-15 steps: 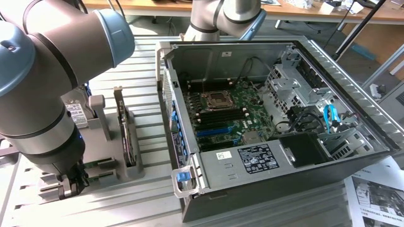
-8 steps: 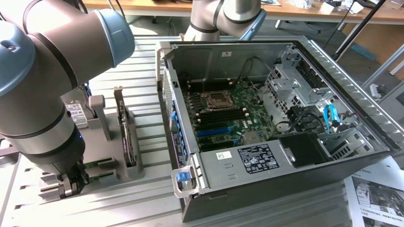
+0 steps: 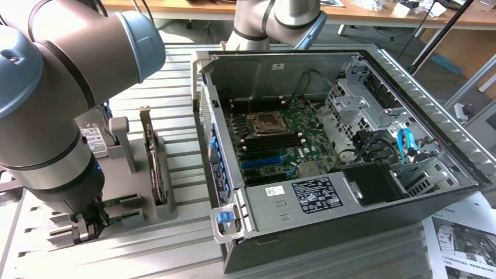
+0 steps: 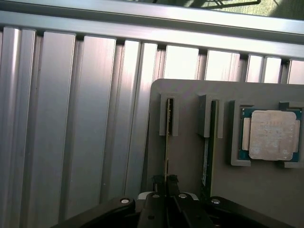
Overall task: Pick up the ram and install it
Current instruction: 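Pick up the ram and move it above insertion slot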
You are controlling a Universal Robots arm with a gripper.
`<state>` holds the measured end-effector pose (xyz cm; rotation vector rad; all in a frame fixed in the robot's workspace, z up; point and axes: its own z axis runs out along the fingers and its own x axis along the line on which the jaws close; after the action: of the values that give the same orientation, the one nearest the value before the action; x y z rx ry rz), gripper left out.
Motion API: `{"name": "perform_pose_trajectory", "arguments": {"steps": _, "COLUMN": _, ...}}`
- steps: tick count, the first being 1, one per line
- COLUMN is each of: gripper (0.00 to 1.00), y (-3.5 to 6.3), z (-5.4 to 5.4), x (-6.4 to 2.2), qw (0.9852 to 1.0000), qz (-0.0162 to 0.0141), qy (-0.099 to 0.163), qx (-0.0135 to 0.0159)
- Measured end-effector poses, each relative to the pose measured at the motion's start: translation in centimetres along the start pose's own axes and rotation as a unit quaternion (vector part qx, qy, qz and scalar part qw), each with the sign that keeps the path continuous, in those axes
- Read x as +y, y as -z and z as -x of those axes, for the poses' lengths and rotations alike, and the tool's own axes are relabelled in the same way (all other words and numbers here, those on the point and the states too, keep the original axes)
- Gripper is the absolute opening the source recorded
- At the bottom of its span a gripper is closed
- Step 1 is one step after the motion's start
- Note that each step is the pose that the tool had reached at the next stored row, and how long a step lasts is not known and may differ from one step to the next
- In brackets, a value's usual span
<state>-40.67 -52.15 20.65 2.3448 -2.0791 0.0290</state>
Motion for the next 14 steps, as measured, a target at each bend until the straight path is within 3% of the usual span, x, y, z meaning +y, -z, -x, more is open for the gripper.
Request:
{"name": "perform_pose_trajectory", "arguments": {"steps": 7, "gripper": 0.13, "y": 0.02, "z": 0.0, "x": 0.0, "qw": 1.0, "qz": -0.0001, "qy": 0.0, "qx": -0.0001}}
{"name": "perform_pose_trajectory", "arguments": {"steps": 14, "gripper": 0.13, "y": 0.8, "z": -0.02, "x": -0.01, "qw": 1.0, "qz": 0.0, "qy": 0.0, "qx": 0.0002}}
